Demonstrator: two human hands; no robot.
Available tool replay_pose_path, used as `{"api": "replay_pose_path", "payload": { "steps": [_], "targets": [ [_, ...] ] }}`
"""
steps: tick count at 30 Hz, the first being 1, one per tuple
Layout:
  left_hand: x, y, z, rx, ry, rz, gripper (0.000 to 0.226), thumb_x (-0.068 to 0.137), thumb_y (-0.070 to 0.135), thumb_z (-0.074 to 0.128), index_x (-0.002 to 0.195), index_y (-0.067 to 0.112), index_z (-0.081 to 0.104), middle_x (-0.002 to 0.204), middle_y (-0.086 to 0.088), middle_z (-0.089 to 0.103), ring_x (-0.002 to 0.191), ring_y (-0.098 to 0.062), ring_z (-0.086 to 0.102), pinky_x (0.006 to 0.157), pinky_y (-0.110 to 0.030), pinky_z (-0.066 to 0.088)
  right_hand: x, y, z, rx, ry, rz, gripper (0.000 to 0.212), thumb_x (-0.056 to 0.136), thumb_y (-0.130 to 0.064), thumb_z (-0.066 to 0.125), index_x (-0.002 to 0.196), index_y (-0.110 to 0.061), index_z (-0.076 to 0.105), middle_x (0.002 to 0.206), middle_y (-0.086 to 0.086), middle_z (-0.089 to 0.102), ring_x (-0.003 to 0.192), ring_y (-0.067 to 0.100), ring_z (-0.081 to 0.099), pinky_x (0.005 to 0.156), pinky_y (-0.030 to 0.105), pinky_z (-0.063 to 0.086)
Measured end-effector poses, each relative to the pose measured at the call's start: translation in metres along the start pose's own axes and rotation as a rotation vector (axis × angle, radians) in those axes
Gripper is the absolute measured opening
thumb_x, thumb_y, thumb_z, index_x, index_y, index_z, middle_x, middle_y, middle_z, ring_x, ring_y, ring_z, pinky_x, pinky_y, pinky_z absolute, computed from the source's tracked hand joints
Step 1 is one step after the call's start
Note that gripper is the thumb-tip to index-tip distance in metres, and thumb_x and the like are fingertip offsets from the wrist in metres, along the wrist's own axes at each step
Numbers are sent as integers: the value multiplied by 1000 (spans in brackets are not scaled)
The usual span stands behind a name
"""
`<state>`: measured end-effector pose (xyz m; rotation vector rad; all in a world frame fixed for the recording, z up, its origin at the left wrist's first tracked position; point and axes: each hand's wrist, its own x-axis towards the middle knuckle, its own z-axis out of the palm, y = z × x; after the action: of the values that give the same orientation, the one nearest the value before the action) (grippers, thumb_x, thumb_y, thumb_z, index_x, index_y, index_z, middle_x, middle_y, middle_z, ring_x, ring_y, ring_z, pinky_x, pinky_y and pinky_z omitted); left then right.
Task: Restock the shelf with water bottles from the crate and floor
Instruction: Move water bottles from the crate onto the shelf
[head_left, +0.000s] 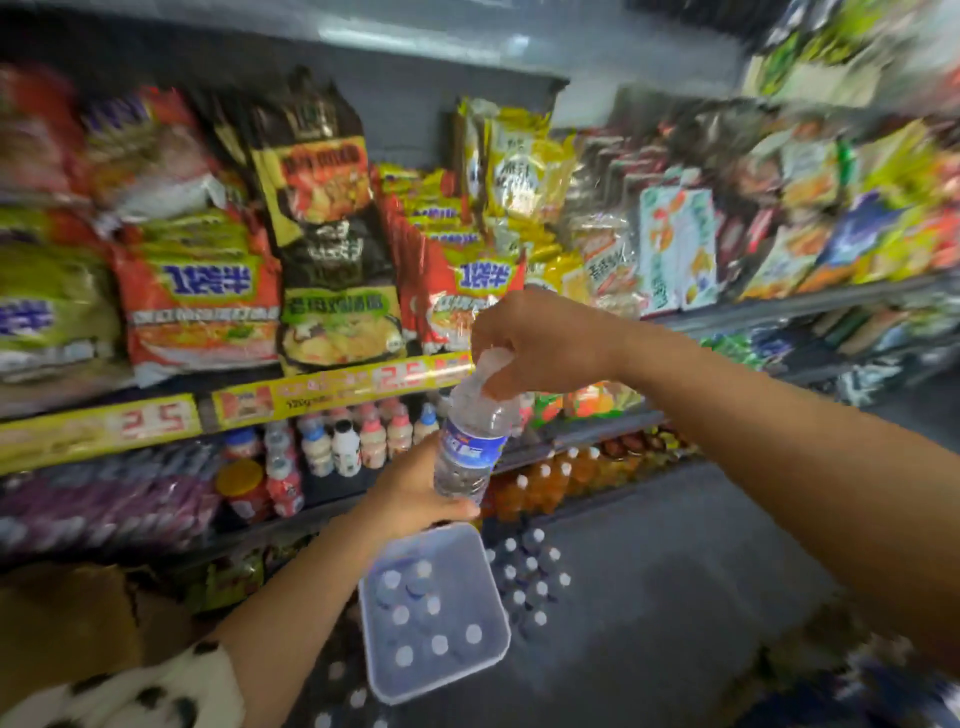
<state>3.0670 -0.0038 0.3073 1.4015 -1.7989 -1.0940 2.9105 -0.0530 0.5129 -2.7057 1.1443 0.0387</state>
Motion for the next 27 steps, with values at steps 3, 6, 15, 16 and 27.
{"api": "replay_pose_path", "payload": {
  "steps": [3,6,15,16,27],
  "targets": [
    [-13,44,-25,-12,52,9,56,60,20,86,106,38,62,101,16,72,95,3,66,84,-26,52,-15,-26,-50,-32,63,-25,25,74,-23,77,94,-9,72,73,-5,54,63,10,45,54,17,32],
    [-27,85,-48,-26,130,53,54,61,14,89,103,35,62,88,18,71,79,13,64,70,-17,48,-29,-46,-91,-25,105,-26,18,73,-20,77,89,-13,72,70,-5,59,60,6,49,53,9,34],
    [-50,210,-132,24,87,217,58,65,20,89,116,24,60,101,15,71,86,8,65,73,-11,47,-64,-92,-230,-19,218,-30,20,78,-3,72,97,-9,68,84,7,69,73,14,63,67,24,50],
    [-49,224,-140,37,99,245,57,65,20,89,114,23,61,100,12,72,87,3,67,78,-19,51,-67,-96,-246,-38,256,-37,21,78,1,70,97,-9,68,87,9,70,76,16,64,70,28,51],
    [15,347,-225,157,327,327,42,66,13,87,104,16,67,97,3,75,90,-13,71,94,-42,52,-49,-86,-368,-310,626,-113,24,83,-4,59,105,-15,62,91,-1,60,80,14,55,68,25,40]
  ]
}}
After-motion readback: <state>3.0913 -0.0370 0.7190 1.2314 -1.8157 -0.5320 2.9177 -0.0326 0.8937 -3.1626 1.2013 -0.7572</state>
